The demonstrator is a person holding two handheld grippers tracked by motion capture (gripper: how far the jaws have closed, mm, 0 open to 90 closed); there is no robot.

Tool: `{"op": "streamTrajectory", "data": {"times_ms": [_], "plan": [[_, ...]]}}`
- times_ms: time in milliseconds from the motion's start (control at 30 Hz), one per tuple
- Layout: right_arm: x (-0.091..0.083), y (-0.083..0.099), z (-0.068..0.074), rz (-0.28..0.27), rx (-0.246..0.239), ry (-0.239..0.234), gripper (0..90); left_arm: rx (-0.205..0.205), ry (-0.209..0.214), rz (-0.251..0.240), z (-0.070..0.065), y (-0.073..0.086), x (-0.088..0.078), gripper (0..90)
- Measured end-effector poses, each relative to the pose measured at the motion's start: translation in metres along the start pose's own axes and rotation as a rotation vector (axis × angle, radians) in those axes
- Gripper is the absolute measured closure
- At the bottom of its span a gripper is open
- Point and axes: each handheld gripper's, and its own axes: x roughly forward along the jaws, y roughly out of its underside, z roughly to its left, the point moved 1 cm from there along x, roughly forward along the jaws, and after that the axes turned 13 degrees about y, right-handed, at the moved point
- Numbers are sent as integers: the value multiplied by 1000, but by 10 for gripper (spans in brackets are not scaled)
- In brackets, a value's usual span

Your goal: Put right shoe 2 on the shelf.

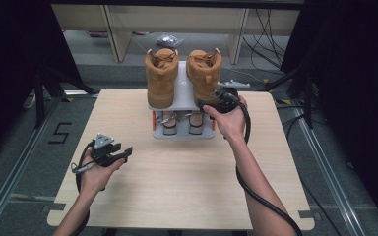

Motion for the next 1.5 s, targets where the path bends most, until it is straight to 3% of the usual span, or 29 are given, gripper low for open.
{"op": "streamTrajectory", "data": {"times_ms": [267,300,633,867,967,1100,1133,1267,1400,1433,1500], "plan": [[6,-4,4,16,16,-8,135,6,3,5,0,0,1,488],[8,-4,2,5,-8,-11,135,11,3,12,0,0,0,487],[15,-3,2,-4,20,-33,131,-1,-2,-9,1,1,-3,487],[0,1,-3,-40,21,-31,183,-5,-12,-25,4,5,-6,489],[-12,3,-9,-56,25,-39,244,-5,-19,-34,5,6,-8,490],[-25,11,-20,-63,44,-43,309,-10,-25,-42,6,10,-10,490],[-30,15,-21,-37,74,-32,326,-9,-25,-45,7,12,-10,490],[-36,30,-36,-36,50,-22,352,-13,-31,-52,7,19,-12,491],[-39,52,-49,-16,70,-20,377,-21,-38,-61,9,25,-16,491],[-41,56,-49,8,96,-14,385,-25,-40,-65,10,27,-16,492],[-41,69,-58,3,66,-22,396,-28,-44,-73,12,29,-18,492]]}}
